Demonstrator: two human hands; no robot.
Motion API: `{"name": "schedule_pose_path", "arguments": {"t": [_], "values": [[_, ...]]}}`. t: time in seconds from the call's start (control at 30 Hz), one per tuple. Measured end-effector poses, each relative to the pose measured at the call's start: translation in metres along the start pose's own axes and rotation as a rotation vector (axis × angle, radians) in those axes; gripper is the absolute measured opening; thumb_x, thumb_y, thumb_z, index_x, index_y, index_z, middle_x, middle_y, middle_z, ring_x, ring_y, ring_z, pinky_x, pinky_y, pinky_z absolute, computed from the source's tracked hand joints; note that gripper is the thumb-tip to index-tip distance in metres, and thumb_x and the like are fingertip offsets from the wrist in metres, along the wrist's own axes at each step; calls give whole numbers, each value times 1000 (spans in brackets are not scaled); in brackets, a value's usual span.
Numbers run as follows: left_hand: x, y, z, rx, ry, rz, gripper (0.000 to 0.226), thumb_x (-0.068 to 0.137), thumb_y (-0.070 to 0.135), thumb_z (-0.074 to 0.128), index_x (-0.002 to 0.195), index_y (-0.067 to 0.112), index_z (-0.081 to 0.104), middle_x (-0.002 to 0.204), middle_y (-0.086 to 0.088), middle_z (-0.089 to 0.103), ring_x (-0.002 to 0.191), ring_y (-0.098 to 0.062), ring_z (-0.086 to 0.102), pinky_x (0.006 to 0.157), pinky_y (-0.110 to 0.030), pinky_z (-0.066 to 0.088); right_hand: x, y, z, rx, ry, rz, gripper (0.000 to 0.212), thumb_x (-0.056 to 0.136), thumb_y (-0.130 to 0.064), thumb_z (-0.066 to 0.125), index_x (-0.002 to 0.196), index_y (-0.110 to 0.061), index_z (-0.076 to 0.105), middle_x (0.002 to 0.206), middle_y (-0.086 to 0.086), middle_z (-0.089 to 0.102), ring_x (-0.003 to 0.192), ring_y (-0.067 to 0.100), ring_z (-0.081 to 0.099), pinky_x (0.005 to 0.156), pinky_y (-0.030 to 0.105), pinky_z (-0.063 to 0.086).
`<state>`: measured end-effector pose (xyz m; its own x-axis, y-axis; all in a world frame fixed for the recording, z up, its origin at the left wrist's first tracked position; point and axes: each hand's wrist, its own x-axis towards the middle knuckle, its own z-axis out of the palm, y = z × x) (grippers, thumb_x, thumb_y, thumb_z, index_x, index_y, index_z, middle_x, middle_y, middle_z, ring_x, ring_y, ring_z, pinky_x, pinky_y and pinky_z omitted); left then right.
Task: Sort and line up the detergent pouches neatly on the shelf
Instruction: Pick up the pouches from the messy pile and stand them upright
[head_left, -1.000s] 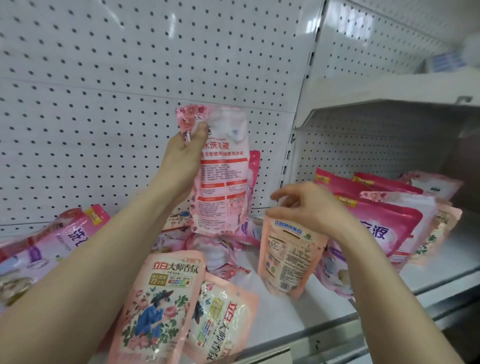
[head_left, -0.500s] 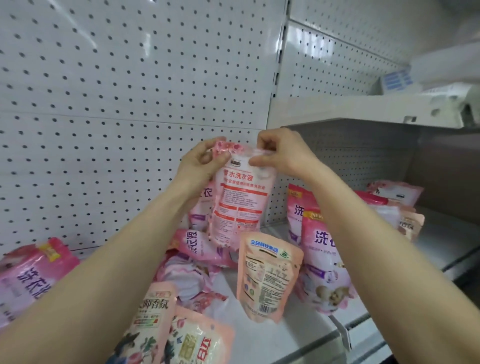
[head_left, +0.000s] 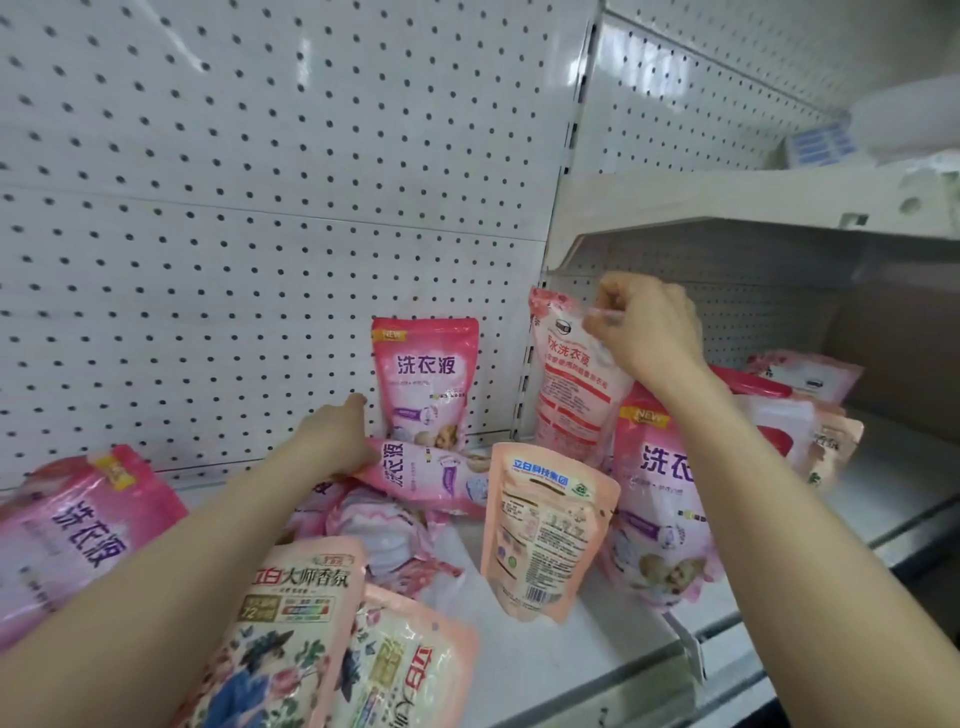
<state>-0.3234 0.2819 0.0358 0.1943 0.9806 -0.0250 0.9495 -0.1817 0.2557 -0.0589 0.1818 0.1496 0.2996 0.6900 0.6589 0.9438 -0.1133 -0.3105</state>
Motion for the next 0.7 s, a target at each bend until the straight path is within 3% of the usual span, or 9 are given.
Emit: {"name": "schedule_pose_path", "arguments": {"t": [0.1, 0.17, 0.23, 0.3, 0.4, 0.5, 0.63, 0.7], "values": [[7, -7, 1, -286, -52, -67, 68, 85, 10, 63, 145, 10, 32, 113, -17, 62, 84, -26, 63, 69, -32, 54, -5, 5, -5, -26, 18, 6, 29, 87, -25, 72, 70, -21, 48, 82, 5, 67, 83, 31, 63, 74, 39, 50], [9, -11, -2, -652, -128, -128, 54, 85, -3, 64, 136, 7, 48, 95, -19, 65, 62, -22, 57, 56, -30, 50, -10, 9, -5, -38, 4, 18, 30, 87, -24, 71, 70, -21, 48, 82, 5, 67, 82, 31, 63, 73, 37, 48], [7, -6, -8, -930, -114, -117, 43, 85, -10, 63, 125, 4, 60, 78, -15, 66, 53, -19, 52, 54, -29, 50, -18, 13, -4, -41, -7, 22, 32, 87, -23, 71, 67, -20, 46, 78, 5, 66, 80, 30, 62, 71, 34, 44], [4, 10, -18, -1086, -54, -36, 38, 85, -12, 61, 120, 3, 64, 88, -15, 67, 55, -18, 57, 60, -30, 56, -27, 16, -1, -45, -36, 19, 33, 86, -23, 72, 66, -20, 46, 74, 4, 65, 78, 30, 62, 70, 35, 48], [2, 50, -28, -1021, 80, 159, 38, 85, -7, 64, 119, 10, 66, 107, -9, 67, 53, -7, 59, 51, -18, 53, -40, 20, 4, -58, -160, 21, 29, 85, -29, 74, 67, -19, 54, 69, 1, 64, 72, 27, 64, 72, 41, 56], [2, 87, -31, -947, 198, 276, 42, 85, -2, 67, 123, 16, 65, 112, -6, 68, 57, -5, 59, 52, -12, 49, -45, 27, 3, -119, -170, -11, 30, 85, -43, 72, 68, -22, 60, 69, -4, 64, 71, 22, 64, 69, 35, 53], [3, 108, -32, -860, 241, 371, 49, 85, 0, 65, 130, 19, 61, 127, -5, 64, 104, -19, 66, 79, -21, 52, -43, 30, -8, -149, -153, -52, 30, 87, -54, 66, 83, -26, 75, 75, -3, 70, 73, 21, 64, 64, 31, 49], [5, 110, -29, -778, 204, 383, 50, 86, 0, 63, 132, 21, 59, 132, -1, 61, 102, -11, 63, 77, -18, 49, -46, 30, -9, -133, -152, -58, 30, 90, -53, 62, 88, -26, 77, 75, -2, 72, 74, 22, 65, 64, 30, 48]]}}
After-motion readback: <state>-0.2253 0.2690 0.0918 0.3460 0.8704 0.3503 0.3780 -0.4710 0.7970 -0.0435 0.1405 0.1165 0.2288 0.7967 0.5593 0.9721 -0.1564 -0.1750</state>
